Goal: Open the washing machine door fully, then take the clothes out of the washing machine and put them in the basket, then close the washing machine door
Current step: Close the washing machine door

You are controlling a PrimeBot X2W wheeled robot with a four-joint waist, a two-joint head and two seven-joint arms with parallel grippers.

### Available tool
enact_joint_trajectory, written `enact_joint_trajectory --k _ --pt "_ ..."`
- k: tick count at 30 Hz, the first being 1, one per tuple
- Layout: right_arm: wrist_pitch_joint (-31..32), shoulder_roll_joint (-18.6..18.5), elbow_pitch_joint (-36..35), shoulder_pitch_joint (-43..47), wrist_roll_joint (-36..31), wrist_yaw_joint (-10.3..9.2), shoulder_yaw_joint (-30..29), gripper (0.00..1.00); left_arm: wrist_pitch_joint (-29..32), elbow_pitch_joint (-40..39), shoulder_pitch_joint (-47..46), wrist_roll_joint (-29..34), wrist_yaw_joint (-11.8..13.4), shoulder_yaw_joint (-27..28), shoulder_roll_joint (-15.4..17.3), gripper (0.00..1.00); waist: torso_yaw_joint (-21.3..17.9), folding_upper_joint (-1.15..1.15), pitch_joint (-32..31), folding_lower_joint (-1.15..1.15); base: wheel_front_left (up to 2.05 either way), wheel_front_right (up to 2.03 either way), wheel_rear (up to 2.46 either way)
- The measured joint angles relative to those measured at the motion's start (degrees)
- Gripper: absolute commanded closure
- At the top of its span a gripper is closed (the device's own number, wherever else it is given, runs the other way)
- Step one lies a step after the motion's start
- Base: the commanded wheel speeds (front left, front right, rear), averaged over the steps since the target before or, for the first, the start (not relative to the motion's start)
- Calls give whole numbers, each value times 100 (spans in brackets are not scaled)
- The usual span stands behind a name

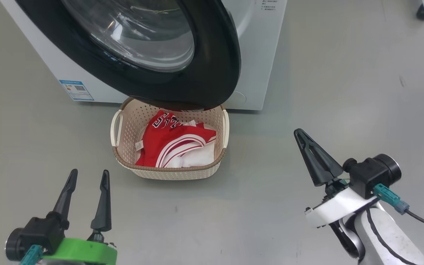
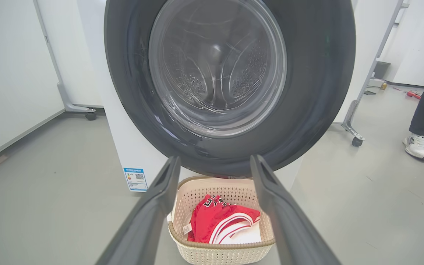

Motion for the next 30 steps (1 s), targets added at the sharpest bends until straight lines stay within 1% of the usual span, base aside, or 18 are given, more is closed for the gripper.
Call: enact_joint_trajectory --k 3,5,13,25,30 --pt "10 -119 -5 -277 -14 0 289 100 0 -30 -105 52 -1 -133 -38 0 98 0 130 0 0 0 0" --pt "31 -162 -9 -378 -15 1 374 100 0 -31 -138 52 -8 -160 -60 0 133 0 175 0 0 0 0" --pt "154 -414 -18 -1290 -4 1 856 100 0 -51 -382 52 -48 -290 -100 0 455 0 568 0 0 0 0" --pt "411 -818 211 -2439 153 1 1084 100 -1 -116 -761 43 -52 -431 -142 0 917 0 1258 0 0 0 0" --pt "461 -881 315 -2886 235 1 1157 100 -1 -109 -888 41 -52 -426 -154 0 1082 0 1559 1 0 0 0"
